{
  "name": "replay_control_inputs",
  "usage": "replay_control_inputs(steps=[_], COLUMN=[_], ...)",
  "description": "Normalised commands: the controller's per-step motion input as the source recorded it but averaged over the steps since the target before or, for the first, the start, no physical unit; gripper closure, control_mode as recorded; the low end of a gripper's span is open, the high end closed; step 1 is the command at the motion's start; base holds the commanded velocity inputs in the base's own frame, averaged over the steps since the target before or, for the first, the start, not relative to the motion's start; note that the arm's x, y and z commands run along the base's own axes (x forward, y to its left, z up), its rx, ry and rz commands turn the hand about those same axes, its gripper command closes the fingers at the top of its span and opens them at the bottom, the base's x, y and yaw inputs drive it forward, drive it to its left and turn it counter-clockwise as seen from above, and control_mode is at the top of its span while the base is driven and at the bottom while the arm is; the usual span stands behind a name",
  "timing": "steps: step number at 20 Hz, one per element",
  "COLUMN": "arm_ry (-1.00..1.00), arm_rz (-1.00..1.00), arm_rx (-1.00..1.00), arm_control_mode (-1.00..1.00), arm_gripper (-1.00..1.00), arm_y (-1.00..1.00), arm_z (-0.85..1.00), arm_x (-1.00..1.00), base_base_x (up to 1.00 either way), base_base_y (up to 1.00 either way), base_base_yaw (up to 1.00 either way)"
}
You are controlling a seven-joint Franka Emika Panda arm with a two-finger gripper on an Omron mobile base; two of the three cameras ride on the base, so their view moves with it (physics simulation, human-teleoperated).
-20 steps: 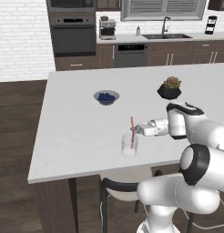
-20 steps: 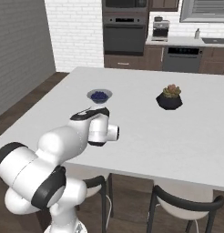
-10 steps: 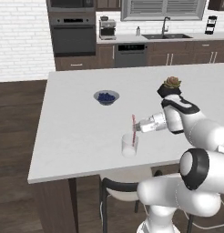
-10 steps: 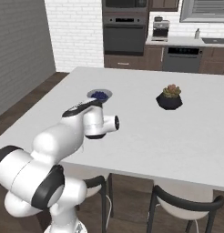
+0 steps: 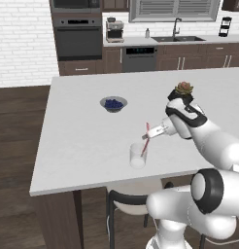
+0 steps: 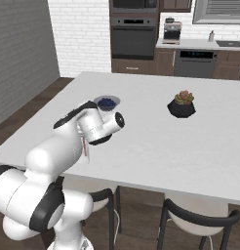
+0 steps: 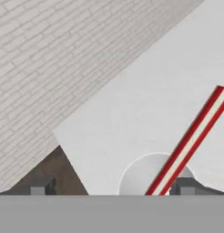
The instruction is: Take a straw from the drawer in front and place it inside the glass cup on the dining counter.
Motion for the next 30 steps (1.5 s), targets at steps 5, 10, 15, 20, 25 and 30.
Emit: replay_control_inputs(steps=[5, 10, 15, 20, 25, 30], arm_ry=[0.23, 0.23, 0.17, 0.13, 0.16, 0.16], arm_rz=[-0.13, -0.13, -0.14, -0.15, -0.18, -0.18], arm_rx=[-0.18, -0.20, -0.20, -0.22, -0.19, -0.15], arm_control_mode=[-1.00, -1.00, -1.00, -1.00, -1.00, -1.00], arm_gripper=[-1.00, -1.00, -1.00, -1.00, -1.00, -1.00], arm_y=[-0.01, 0.00, 0.00, 0.00, 0.00, -0.05], arm_z=[-0.03, 0.00, 0.00, 0.00, 0.00, 0.00], arm_x=[0.00, 0.02, 0.00, 0.00, 0.00, -0.15], base_base_x=[0.00, 0.00, 0.00, 0.00, 0.00, 0.00], base_base_y=[0.00, 0.00, 0.00, 0.00, 0.00, 0.00], base_base_yaw=[0.00, 0.00, 0.00, 0.00, 0.00, 0.00])
